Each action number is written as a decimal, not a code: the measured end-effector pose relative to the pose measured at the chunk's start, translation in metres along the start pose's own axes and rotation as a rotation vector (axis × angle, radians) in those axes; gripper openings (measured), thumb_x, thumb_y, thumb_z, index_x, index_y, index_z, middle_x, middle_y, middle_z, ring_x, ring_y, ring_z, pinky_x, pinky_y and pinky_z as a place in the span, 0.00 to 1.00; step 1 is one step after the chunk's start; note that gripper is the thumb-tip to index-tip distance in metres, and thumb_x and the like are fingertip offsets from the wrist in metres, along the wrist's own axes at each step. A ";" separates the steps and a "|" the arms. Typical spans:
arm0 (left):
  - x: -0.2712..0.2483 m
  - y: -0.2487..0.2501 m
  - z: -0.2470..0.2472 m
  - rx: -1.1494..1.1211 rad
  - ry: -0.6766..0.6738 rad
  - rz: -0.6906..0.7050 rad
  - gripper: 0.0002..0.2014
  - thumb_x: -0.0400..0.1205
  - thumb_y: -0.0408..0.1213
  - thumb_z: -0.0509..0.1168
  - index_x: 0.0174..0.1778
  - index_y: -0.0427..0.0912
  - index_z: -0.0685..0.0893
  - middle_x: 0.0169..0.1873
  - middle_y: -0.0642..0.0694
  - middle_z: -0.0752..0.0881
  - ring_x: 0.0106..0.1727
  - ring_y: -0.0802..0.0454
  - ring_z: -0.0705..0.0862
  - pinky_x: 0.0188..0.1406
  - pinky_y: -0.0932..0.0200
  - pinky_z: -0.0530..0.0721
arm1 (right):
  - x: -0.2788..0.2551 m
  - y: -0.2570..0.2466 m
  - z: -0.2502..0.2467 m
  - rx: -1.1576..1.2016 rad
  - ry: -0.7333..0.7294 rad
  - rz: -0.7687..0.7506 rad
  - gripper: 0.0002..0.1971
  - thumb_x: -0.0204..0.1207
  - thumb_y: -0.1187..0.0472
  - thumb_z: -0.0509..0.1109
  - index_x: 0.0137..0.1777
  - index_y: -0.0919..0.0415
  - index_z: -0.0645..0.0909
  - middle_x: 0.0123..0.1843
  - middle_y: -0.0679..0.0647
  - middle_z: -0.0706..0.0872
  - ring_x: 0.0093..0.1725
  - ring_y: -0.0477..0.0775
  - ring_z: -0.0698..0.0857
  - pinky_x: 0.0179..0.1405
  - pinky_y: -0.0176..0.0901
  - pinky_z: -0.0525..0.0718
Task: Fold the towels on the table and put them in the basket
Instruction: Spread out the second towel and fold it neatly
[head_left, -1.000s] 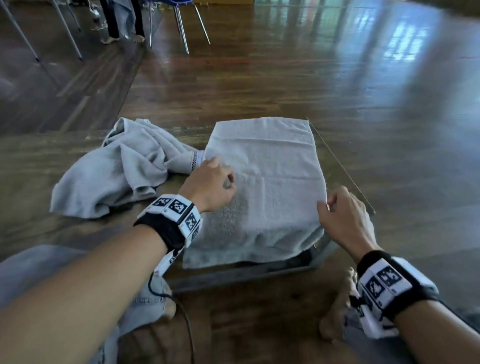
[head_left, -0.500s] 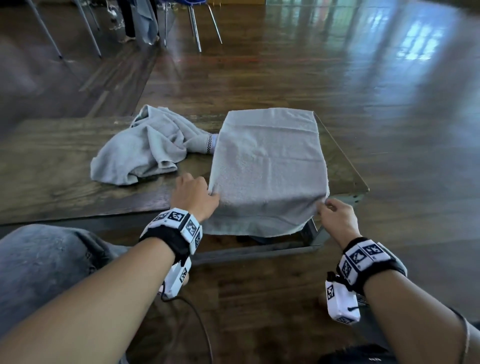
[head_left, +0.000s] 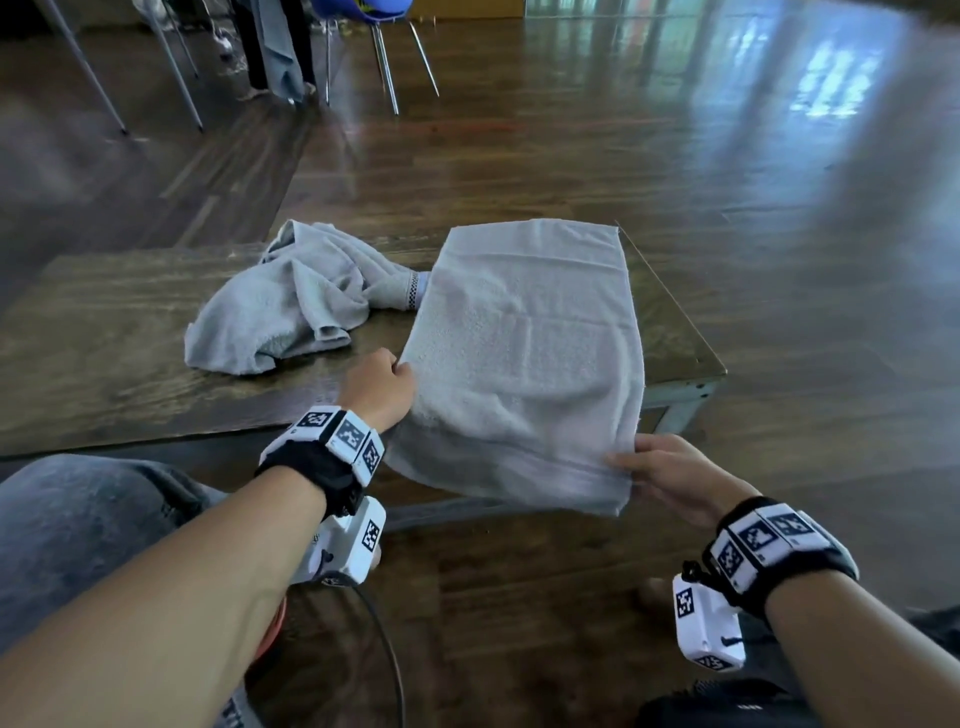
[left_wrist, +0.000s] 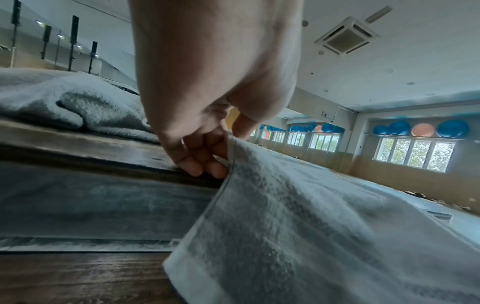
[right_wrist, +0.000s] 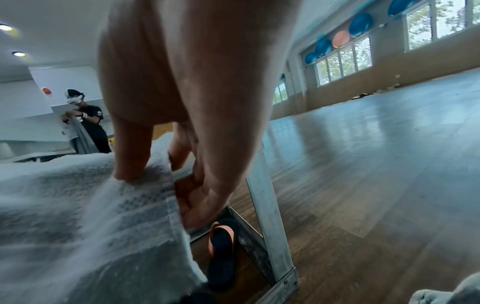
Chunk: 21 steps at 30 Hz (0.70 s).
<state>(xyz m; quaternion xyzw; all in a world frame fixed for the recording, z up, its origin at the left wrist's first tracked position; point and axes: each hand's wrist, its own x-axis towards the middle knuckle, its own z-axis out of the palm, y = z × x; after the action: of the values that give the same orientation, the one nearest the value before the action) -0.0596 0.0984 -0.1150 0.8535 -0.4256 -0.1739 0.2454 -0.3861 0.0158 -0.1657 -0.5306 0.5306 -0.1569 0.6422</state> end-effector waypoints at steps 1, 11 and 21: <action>-0.001 0.000 0.000 -0.012 0.009 0.007 0.12 0.87 0.39 0.56 0.40 0.38 0.71 0.32 0.44 0.74 0.32 0.48 0.72 0.27 0.52 0.61 | -0.001 0.001 0.002 -0.011 -0.024 0.007 0.10 0.84 0.66 0.70 0.60 0.69 0.86 0.54 0.60 0.94 0.53 0.60 0.93 0.58 0.57 0.90; 0.024 0.004 -0.027 -0.196 -0.104 -0.130 0.04 0.81 0.32 0.59 0.42 0.40 0.78 0.42 0.39 0.77 0.44 0.45 0.78 0.44 0.52 0.79 | -0.007 -0.038 -0.009 -0.197 0.143 0.136 0.17 0.81 0.60 0.75 0.62 0.73 0.84 0.57 0.66 0.91 0.55 0.67 0.91 0.58 0.60 0.91; 0.033 0.047 -0.030 -0.959 -0.084 -0.248 0.23 0.83 0.18 0.46 0.68 0.35 0.79 0.45 0.37 0.83 0.44 0.44 0.83 0.45 0.50 0.84 | 0.006 -0.116 -0.019 0.540 0.314 -0.150 0.11 0.85 0.71 0.64 0.66 0.67 0.75 0.60 0.74 0.80 0.53 0.65 0.93 0.45 0.45 0.93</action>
<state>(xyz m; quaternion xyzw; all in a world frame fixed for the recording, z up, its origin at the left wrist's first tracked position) -0.0550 0.0555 -0.0667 0.6810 -0.2025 -0.4122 0.5704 -0.3577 -0.0435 -0.0681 -0.3479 0.5217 -0.4187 0.6569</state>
